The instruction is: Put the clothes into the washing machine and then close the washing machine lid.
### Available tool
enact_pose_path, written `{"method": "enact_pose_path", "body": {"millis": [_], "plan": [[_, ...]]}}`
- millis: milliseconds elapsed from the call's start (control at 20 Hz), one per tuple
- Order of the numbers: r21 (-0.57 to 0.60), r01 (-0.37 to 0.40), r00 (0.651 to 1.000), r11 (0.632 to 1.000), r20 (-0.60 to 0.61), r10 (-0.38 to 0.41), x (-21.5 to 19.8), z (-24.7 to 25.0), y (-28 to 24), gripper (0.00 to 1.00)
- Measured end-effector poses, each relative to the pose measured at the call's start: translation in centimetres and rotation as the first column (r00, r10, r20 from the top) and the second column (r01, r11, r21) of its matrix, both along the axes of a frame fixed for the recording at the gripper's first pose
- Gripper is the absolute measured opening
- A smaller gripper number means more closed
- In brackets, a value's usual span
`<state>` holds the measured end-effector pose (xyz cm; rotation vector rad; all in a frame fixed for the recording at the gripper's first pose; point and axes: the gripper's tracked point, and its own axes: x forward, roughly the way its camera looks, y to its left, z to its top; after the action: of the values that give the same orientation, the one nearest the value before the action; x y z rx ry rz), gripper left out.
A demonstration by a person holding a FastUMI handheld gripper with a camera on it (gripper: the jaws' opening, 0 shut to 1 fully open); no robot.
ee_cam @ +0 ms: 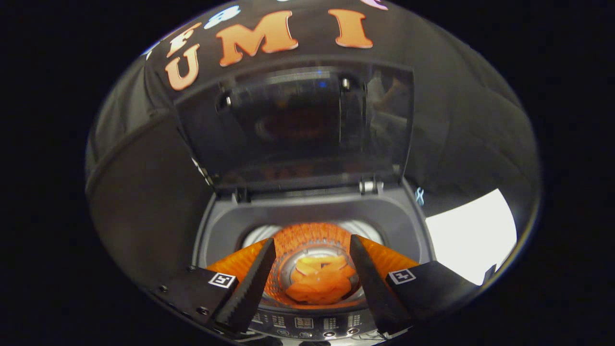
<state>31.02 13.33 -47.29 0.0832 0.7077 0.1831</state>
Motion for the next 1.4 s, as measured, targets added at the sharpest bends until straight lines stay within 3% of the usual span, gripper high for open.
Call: {"method": "enact_pose_path", "body": {"millis": [300,550,950,1250,1400], "plan": [[0.031,-0.059,0.969,0.998,0.240,0.050,6.5,14.1,1.5,0.99],[0.077,-0.072,0.958,0.994,0.283,0.047,12.4,19.6,2.5,0.99],[-0.001,-0.061,0.971,0.998,0.233,0.060,21.3,16.8,3.9,0.99],[0.014,-0.016,0.989,1.000,0.150,0.014,22.9,12.8,4.0,0.99],[-0.042,-0.015,0.984,0.999,0.176,0.022,22.5,12.6,3.4,0.99]]}}
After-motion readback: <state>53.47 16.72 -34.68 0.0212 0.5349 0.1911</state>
